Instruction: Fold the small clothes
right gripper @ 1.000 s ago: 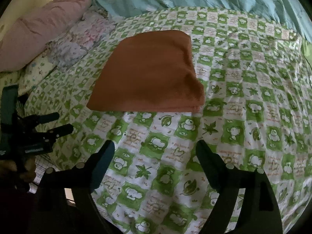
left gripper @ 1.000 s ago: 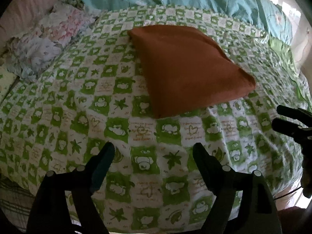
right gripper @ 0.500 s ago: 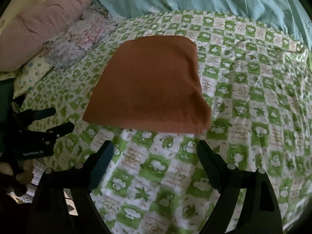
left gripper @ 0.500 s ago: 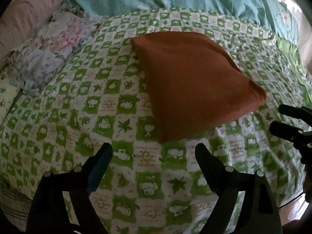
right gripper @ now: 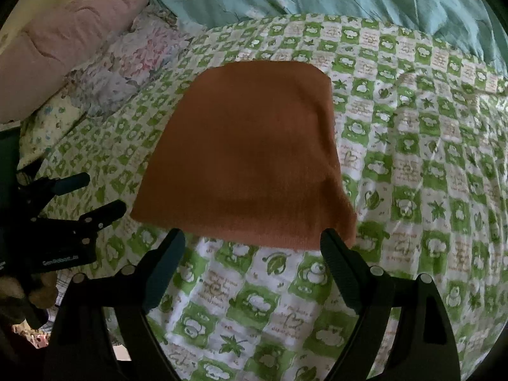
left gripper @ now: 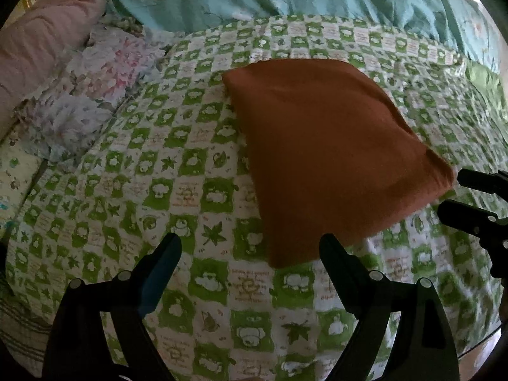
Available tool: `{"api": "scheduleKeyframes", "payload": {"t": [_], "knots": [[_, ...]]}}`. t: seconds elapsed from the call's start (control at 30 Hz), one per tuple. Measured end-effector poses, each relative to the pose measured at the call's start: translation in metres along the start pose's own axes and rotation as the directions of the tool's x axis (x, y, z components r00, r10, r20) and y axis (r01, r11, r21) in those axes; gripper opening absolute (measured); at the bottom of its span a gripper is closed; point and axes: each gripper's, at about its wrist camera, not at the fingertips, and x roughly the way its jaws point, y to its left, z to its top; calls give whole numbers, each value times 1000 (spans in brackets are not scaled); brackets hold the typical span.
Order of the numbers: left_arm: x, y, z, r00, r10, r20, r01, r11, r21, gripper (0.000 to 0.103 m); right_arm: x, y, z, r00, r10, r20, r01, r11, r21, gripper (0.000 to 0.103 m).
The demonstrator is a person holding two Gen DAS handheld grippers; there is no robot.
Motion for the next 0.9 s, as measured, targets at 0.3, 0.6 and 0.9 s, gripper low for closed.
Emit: {"api": "scheduleKeyframes", "payload": {"t": [0.3, 0.6, 0.9], "knots": [[3, -8, 12, 1000, -4, 14, 3, 1000, 6, 89, 4, -8, 11, 1000, 20, -11, -20, 1000, 7, 87], [10, -9, 20, 1000, -7, 4, 7, 1000, -4, 90, 4, -12, 17, 1000, 25, -11, -25, 1000, 13, 87], [16, -7, 28, 1000, -11, 0, 11, 1000, -17, 91, 11, -12, 29, 999, 30, -13, -30, 1000, 7, 87]]}}
